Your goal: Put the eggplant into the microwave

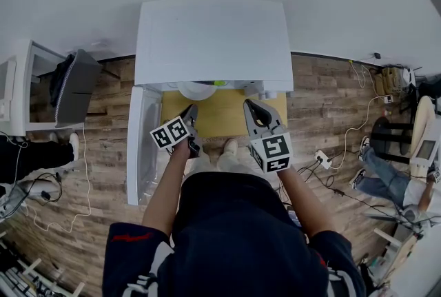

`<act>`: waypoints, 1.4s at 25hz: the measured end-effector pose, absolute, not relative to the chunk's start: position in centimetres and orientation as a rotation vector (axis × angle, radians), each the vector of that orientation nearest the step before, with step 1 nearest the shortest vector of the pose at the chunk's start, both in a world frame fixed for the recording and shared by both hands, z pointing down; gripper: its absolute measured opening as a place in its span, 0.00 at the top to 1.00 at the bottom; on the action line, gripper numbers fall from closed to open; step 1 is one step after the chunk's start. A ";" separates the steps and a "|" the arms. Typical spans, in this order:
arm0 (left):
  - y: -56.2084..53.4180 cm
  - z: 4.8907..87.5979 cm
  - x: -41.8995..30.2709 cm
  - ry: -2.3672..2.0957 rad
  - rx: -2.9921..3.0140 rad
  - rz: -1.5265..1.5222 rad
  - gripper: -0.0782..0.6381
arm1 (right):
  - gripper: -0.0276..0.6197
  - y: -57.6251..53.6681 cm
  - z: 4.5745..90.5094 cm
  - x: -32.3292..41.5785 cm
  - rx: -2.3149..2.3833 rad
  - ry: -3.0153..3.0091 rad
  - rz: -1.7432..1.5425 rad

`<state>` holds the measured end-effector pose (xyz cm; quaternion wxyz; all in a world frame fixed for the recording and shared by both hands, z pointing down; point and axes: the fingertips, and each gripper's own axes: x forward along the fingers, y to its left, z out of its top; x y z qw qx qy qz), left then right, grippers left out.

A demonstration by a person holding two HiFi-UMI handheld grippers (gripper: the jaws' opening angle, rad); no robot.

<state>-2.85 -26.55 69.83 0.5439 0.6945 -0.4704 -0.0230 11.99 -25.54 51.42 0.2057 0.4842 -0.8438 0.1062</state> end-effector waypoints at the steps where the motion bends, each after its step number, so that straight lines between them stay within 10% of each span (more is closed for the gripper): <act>1: -26.5 69.7 -2.8 -1.121 1.661 -0.031 0.85 | 0.94 -25.6 51.4 11.9 1.348 -2.355 0.297; 35: -31.6 70.1 -1.4 -1.166 1.775 0.249 0.87 | 0.94 -26.0 52.5 12.8 1.364 -2.310 0.319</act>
